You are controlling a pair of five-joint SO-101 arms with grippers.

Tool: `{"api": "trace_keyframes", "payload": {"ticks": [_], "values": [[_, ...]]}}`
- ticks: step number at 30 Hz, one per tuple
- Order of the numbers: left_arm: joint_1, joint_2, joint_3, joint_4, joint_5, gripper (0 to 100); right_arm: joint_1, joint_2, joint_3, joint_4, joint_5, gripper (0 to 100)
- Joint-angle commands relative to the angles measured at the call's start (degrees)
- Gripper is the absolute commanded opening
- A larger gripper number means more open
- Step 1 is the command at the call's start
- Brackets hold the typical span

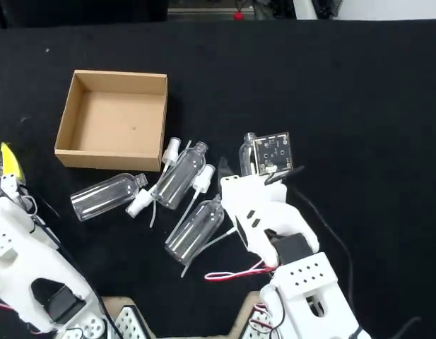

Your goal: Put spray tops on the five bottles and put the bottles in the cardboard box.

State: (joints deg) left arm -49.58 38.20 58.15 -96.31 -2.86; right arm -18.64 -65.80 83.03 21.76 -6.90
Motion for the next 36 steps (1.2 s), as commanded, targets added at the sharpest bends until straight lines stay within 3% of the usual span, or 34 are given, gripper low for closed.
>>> {"api": "trace_keyframes", "payload": {"ticks": [1, 25, 31, 36], "values": [[-0.04, -1.23, -1.54, -0.53, 0.44, 30, 0.88, -0.48, -0.57, -1.76, -0.53, 21.2], [-2.77, -1.49, -2.07, -0.53, 0.53, 30, 0.88, -0.48, -0.48, -1.76, -0.53, 21.2], [-1.98, -5.45, 0.66, -0.53, 0.62, 30, 0.79, -0.48, -0.57, -1.76, -0.53, 21.2], [-2.42, -12.66, 4.79, -0.44, 5.19, 30, 0.79, -0.57, -0.57, -1.76, -0.53, 21.2]]}}
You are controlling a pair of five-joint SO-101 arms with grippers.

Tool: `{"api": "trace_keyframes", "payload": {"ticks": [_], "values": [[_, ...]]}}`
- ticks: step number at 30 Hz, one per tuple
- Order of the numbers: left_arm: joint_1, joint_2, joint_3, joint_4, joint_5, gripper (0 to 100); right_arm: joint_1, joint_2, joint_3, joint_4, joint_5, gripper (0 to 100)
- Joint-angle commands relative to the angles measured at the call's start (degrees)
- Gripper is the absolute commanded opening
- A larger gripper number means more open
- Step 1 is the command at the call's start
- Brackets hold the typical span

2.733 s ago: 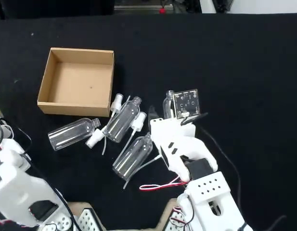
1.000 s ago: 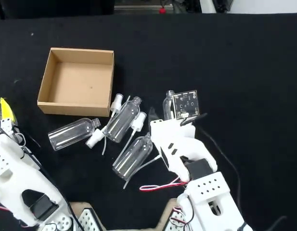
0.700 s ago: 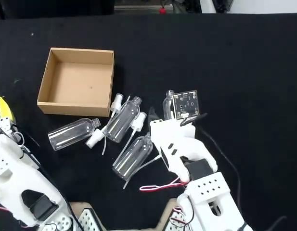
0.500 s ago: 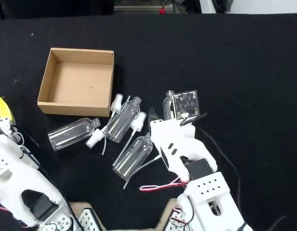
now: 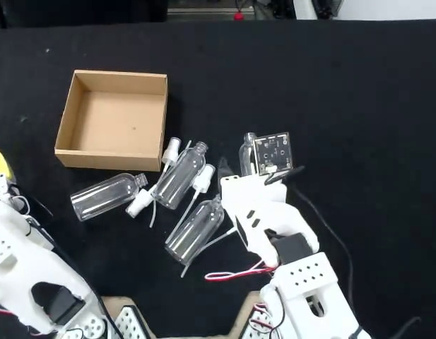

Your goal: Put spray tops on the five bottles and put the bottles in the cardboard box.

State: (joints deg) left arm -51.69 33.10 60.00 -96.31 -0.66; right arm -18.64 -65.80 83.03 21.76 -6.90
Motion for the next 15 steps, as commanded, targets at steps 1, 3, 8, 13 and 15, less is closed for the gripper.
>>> {"api": "trace_keyframes", "payload": {"ticks": [1, 3, 8, 13, 15], "values": [[-0.31, -9.14, 4.09, -0.35, 3.16, 30, 0.79, -0.57, -0.57, -1.76, -0.53, 21.2], [-0.22, -12.04, 6.46, 1.05, 3.16, 30, 0.79, -0.57, -0.57, -1.76, -0.53, 21.2], [-0.22, -20.48, 8.31, 13.27, 3.60, 38, 0.79, -0.66, -0.57, -1.76, -0.53, 21.2], [-0.40, -26.73, 6.99, 26.99, 3.25, 42, 0.79, -0.66, -0.57, -1.76, -0.53, 21.2], [-0.92, -27.78, 5.49, 30.07, 3.08, 42, 0.79, -0.66, -0.48, -1.76, -0.53, 21.2]]}}
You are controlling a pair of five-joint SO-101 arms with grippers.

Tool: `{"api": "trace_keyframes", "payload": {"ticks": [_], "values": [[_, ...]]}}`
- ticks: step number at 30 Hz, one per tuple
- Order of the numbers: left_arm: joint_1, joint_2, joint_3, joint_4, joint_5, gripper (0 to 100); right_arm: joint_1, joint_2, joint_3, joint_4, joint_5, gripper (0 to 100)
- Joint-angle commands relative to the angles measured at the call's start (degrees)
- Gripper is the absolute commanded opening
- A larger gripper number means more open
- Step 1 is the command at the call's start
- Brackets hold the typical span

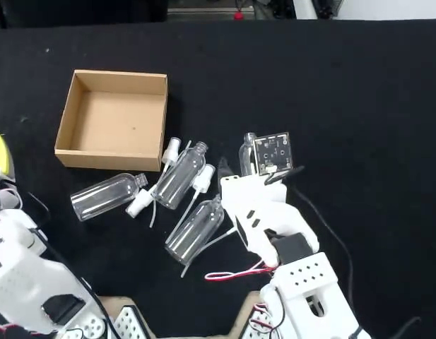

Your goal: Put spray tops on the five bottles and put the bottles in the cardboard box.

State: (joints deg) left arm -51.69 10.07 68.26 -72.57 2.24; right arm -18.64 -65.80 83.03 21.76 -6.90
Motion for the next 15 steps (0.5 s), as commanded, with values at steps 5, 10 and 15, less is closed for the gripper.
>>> {"api": "trace_keyframes", "payload": {"ticks": [5, 10, 15], "values": [[-1.19, -4.75, -7.87, 14.42, 0.18, 42, 0.79, -0.66, -0.48, -1.76, -0.53, 21.2], [-1.01, -4.75, -9.45, 15.47, 0.18, 42, 0.79, -0.66, -0.48, -1.76, -0.53, 21.2], [0.31, -4.75, -9.54, 15.47, 0.00, 42, 0.79, -0.57, -0.48, -1.76, -0.53, 21.2]]}}
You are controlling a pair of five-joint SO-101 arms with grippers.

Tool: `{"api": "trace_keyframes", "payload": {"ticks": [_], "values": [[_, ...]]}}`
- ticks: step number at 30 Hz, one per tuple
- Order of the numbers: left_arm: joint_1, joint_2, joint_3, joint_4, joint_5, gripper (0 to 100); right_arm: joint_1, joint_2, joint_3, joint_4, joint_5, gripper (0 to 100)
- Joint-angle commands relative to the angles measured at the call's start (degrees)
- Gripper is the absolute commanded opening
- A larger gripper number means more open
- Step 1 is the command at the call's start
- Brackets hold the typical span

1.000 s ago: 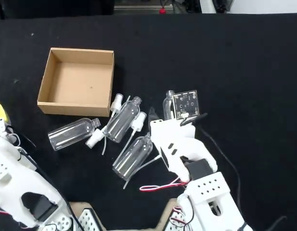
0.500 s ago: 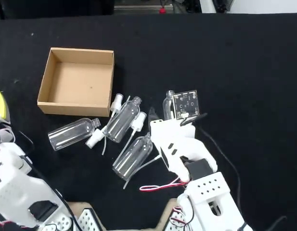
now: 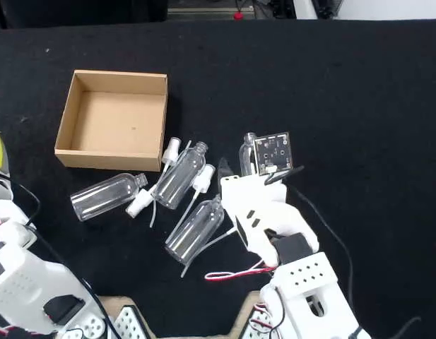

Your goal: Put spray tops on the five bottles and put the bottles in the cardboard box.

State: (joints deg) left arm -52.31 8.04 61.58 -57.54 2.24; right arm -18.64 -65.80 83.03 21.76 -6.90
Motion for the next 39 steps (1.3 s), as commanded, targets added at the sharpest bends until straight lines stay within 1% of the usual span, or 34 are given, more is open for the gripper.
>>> {"api": "trace_keyframes", "payload": {"ticks": [1, 3, 10, 19, 24, 26, 28, 30, 32, 34, 35, 37, 39], "values": [[1.01, -2.73, -2.86, 0.44, -0.62, 42, 0.79, -0.57, -0.48, -1.76, -0.53, 21.2], [0.92, -2.73, -3.65, 0.70, -2.02, 42, 0.79, -0.57, -0.48, -1.76, -0.53, 21.2], [0.22, -4.66, -2.68, 0.79, -2.20, 42, 0.79, -0.57, -0.48, -1.76, -0.53, 21.2], [0.48, -13.98, 2.95, 0.79, -1.93, 42, 0.79, -0.75, -0.48, -1.49, -0.53, 21.2], [-0.57, -24.88, 9.01, 1.93, -2.20, 42, 0.70, -0.84, -0.48, -1.49, -0.53, 21.2], [-0.31, -30.51, 11.21, 5.98, -2.20, 42, 0.70, -0.84, -0.48, -1.49, -0.53, 21.2], [-0.40, -36.48, 11.56, 12.92, -2.02, 42, 0.70, -0.84, -0.48, -1.49, -0.53, 21.2], [-0.48, -41.58, 10.51, 22.86, -1.93, 42, 0.70, -0.84, -0.48, -1.49, -0.53, 21.2], [-0.48, -45.19, 7.78, 34.73, -1.93, 42, 0.70, -0.84, -0.48, -1.49, -0.53, 21.2], [-0.04, -46.33, 4.70, 45.98, -1.76, 42, 0.70, -0.84, -0.48, -1.49, -0.53, 21.2], [-0.04, -46.33, 3.30, 50.02, -1.23, 42, 0.70, -0.84, -0.48, -1.49, -0.53, 21.2], [-0.57, -45.54, 1.27, 54.77, 2.11, 42, 0.70, -0.84, -0.48, -1.49, -0.53, 21.2], [-2.42, -45.27, 1.01, 56.97, 5.71, 42, 0.70, -0.84, -0.57, -1.49, -0.53, 21.2]]}}
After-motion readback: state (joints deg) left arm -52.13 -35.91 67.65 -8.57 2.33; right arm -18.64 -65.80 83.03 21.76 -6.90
